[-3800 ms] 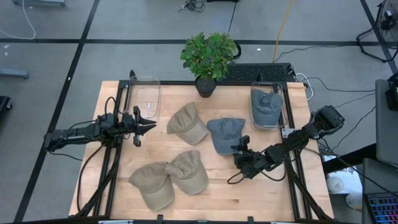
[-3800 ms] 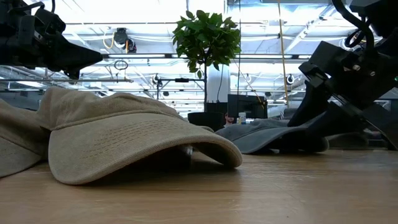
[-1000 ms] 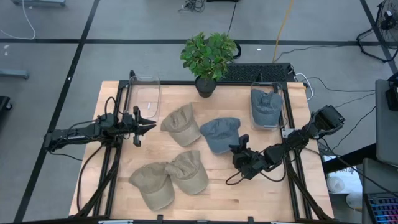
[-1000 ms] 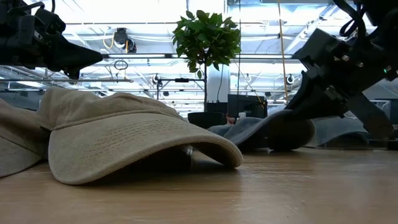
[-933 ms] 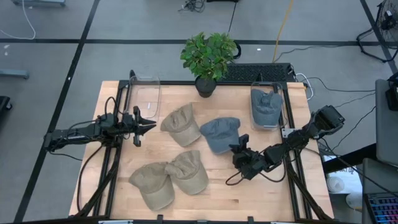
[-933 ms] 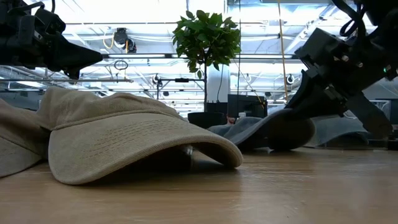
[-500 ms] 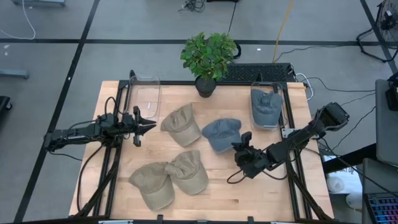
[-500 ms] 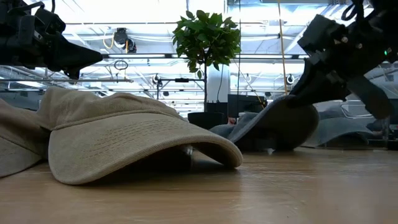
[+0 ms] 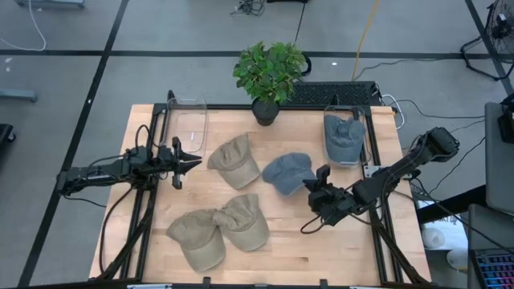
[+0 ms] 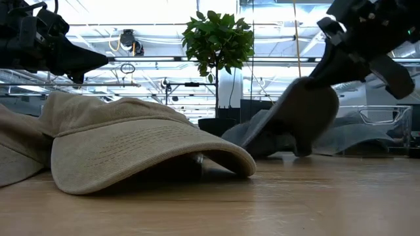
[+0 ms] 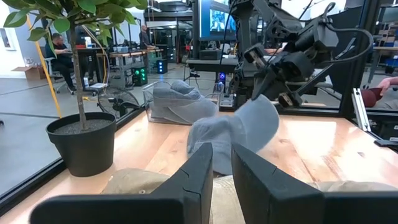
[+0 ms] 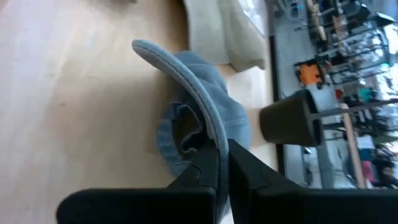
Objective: Pick & Place hat
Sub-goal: Put the blue cap into the right transparent bin
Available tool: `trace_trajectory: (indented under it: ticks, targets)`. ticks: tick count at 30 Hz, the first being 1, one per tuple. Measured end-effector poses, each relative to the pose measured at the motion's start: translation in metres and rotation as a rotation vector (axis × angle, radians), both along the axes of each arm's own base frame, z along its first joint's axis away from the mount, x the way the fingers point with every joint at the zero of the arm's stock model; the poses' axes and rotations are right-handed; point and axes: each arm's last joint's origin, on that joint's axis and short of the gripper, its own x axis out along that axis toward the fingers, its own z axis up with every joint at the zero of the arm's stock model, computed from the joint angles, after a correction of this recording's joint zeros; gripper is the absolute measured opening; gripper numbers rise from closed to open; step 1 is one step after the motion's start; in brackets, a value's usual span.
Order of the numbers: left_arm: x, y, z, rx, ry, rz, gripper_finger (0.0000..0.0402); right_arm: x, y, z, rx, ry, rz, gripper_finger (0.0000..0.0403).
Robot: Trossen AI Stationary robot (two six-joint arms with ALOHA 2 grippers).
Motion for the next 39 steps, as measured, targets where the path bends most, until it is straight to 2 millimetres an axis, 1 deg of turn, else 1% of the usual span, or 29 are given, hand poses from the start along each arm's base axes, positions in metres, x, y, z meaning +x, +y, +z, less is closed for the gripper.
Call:
trace_trajectory:
  ticks: [12, 27, 39]
  targets:
    - [0.0, 0.0, 0.0, 0.0, 0.0, 0.0, 0.0067, 0.007, 0.002, 0.037, -0.142, 0.024, -0.026, 0.0001]
    - [0.0, 0.0, 0.0, 0.0, 0.0, 0.0, 0.0067, 0.007, 0.001, 0.061, -0.293, 0.062, -0.05, 0.0]
    - [0.0, 0.0, 0.0, 0.0, 0.0, 0.0, 0.0067, 0.008, 0.0, 0.084, -0.4, 0.034, -0.104, 0.0]
